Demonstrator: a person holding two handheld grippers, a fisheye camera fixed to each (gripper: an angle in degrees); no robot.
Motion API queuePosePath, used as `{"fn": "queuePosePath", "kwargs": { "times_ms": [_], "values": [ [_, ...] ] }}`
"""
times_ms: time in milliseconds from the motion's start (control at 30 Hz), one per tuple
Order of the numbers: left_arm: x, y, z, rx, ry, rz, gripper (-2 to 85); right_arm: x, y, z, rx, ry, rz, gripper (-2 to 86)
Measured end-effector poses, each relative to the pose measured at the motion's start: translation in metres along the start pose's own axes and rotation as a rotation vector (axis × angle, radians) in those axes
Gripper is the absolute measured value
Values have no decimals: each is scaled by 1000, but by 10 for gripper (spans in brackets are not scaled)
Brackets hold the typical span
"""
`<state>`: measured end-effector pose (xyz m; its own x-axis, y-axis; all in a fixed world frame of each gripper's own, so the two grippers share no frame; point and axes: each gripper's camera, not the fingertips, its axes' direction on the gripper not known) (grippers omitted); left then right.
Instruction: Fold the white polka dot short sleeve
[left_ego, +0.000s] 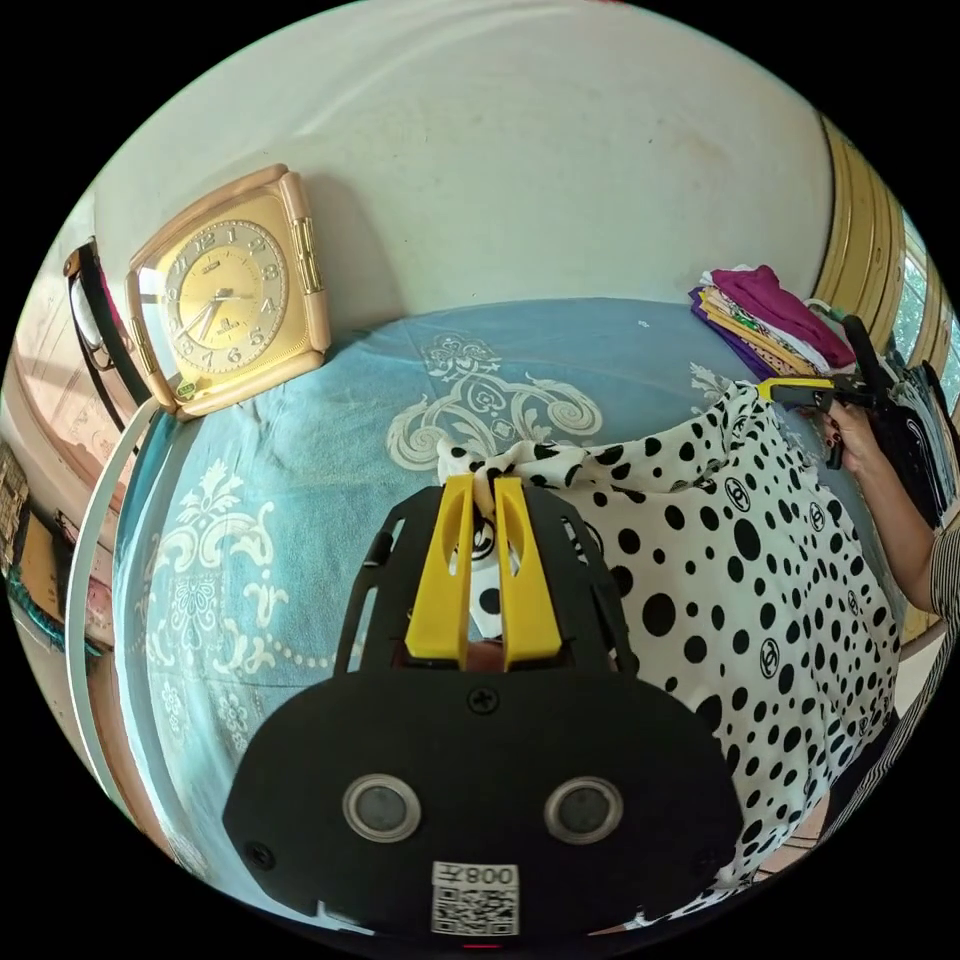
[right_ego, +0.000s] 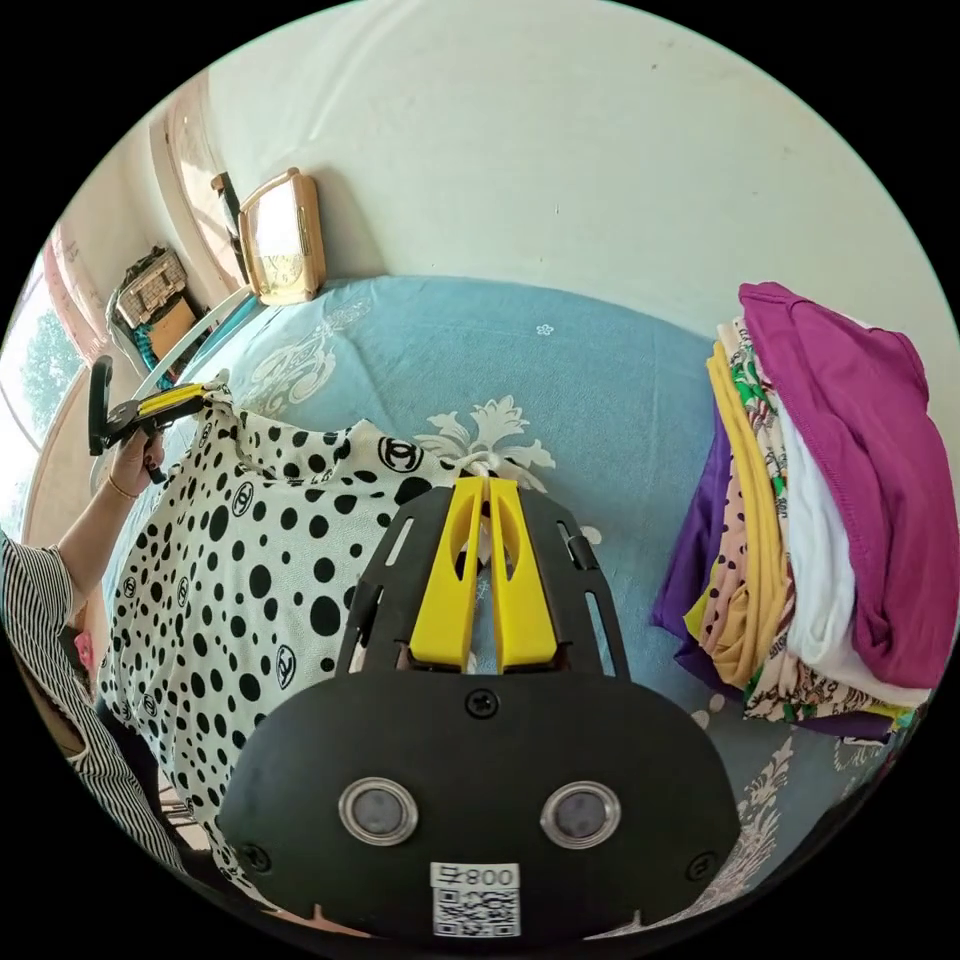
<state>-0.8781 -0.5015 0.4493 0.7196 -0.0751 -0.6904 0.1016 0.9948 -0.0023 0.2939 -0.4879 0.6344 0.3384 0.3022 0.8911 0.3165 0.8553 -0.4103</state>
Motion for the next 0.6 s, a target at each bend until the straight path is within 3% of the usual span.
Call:
{"fn": "queuePosePath", "kwargs": {
  "times_ms": [300,467,600],
  "values": [
    [-9,20,-19,-3,73,-82,88,16,23,-4,9,-83,112,58],
    [3,33,-38,28,101,-64,85,30,58,-27,68,-93,226,51],
    [22,32,-21,-54,50,-4,70,6,94,-43,69,-191,207,25]
  ]
}}
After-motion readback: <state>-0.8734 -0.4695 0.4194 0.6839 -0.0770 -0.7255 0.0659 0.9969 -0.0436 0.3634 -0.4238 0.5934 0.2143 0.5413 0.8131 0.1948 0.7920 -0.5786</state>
